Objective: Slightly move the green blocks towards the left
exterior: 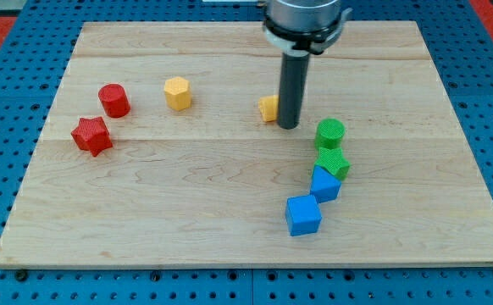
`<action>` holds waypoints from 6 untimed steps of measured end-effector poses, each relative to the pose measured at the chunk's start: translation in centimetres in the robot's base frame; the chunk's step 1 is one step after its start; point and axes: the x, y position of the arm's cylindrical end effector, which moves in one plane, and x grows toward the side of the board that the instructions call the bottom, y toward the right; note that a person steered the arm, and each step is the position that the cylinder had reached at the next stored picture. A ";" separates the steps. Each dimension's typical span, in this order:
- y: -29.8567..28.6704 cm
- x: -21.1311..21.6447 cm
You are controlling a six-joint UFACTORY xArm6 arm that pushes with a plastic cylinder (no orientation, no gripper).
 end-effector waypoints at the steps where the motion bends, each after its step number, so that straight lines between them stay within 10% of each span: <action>1: -0.8 0.0; 3: 6.0 -4.0; 5: 12.9 8.1; 6: 12.7 7.4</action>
